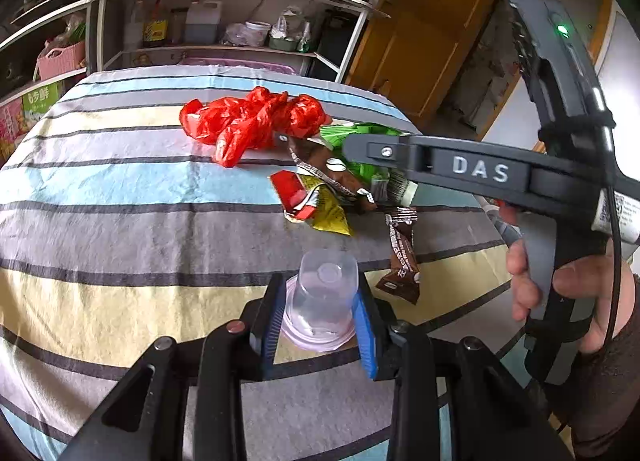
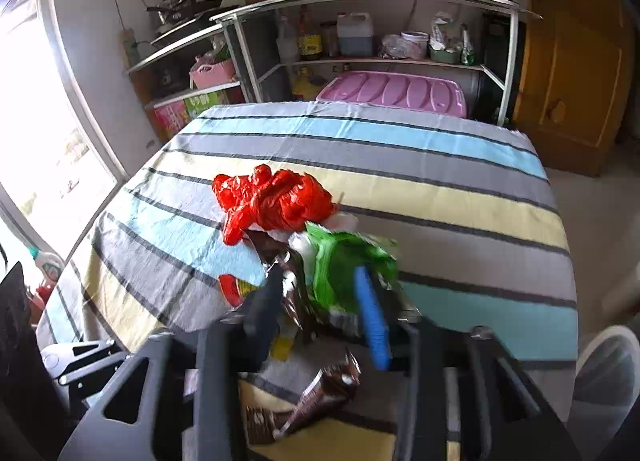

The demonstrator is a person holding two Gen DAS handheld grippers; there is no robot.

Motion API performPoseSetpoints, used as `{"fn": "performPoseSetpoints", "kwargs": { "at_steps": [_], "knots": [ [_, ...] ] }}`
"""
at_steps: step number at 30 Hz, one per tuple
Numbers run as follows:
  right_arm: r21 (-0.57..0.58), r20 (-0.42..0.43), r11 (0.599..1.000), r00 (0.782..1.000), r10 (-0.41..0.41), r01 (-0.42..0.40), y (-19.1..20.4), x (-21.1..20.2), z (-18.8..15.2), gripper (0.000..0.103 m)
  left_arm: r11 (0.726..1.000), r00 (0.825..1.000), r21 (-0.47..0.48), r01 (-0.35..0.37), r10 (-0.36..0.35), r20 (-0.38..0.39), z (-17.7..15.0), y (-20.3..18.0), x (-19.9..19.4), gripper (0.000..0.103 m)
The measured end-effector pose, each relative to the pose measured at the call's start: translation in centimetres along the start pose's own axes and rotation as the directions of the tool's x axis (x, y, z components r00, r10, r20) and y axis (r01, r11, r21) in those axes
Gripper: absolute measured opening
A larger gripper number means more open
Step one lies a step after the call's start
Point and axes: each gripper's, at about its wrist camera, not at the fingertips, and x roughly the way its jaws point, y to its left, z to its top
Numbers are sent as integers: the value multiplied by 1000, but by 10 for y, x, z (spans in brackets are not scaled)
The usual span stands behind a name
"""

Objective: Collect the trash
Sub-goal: 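Grasp the clear plastic cup with the left tool while the right tool grasps the green snack bag, then carry the clear cup and green bag in both tools over the bin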

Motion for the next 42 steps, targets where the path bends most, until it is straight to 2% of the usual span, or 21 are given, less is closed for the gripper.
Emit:
{"fn": "performPoseSetpoints", "kwargs": {
  "at_steps": [3, 5, 8, 12, 23, 27, 35, 42],
  "knots": [
    [12, -10, 998, 998, -60, 60, 2, 6, -2, 44, 1000, 1000, -1, 4, -4, -1, -1, 2, 0, 34],
    [48, -6, 997, 998, -56, 56, -3, 6, -4, 41, 1000, 1000, -1, 6, -6, -1, -1, 3, 0, 34],
    [63, 2, 996, 998, -64, 64, -7, 3, -5, 16, 1000, 1000, -1, 9, -9, 0, -1, 3, -1, 34],
    [43, 19, 996, 997, -80, 79, -6, -4, -7, 10, 1000, 1000, 2, 3, -3, 1, -2, 2, -2, 34],
    [115, 123, 993, 992, 4, -18, -17, -38, -14, 8, 1000, 999, 20, -23, 22, 33, 3, -6, -17, 34],
    [125, 154, 992, 988, -9, -11, -19, -53, -19, 8, 999, 999, 41, -29, 28, 38, 5, -14, -20, 34],
    [141, 190, 990, 982, -13, -14, -24, -74, -28, 8, 999, 999, 40, -37, 38, -9, 1, -17, -2, 34],
    [150, 211, 988, 978, -7, -25, -30, -83, -33, 8, 997, 998, 57, -58, 57, 13, 2, -22, -7, 31]
  ]
}}
